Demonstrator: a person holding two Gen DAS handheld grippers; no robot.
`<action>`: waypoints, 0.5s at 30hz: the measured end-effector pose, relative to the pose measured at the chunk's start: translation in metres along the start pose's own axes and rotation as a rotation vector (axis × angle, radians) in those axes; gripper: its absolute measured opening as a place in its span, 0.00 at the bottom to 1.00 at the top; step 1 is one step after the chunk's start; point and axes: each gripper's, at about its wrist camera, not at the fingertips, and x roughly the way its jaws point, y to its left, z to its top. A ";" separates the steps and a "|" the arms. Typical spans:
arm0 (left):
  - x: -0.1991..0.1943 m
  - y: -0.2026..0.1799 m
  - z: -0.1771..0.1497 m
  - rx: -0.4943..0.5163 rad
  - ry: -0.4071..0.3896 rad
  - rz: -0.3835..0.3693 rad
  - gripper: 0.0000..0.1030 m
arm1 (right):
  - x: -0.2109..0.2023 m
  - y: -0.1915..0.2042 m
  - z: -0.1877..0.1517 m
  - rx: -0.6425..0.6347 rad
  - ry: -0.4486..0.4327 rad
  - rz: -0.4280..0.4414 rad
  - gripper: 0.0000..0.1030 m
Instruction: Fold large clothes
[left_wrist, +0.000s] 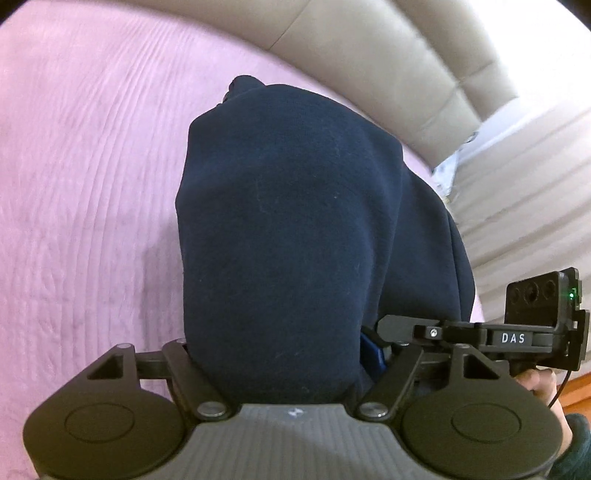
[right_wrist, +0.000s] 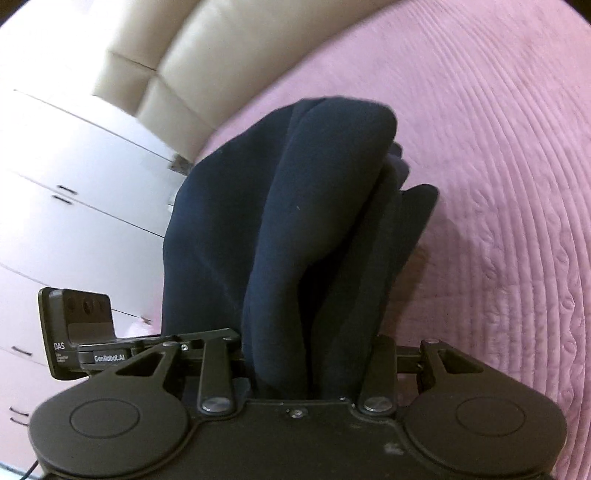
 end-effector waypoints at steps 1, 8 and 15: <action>0.009 0.010 -0.001 -0.020 0.016 0.004 0.73 | 0.005 -0.013 0.002 0.008 0.002 -0.048 0.54; 0.021 0.049 -0.017 -0.082 0.041 0.032 0.93 | -0.020 -0.028 0.000 -0.162 -0.069 -0.245 0.79; 0.022 0.032 -0.049 0.012 0.105 0.086 1.00 | -0.009 0.049 -0.055 -0.386 0.015 -0.253 0.81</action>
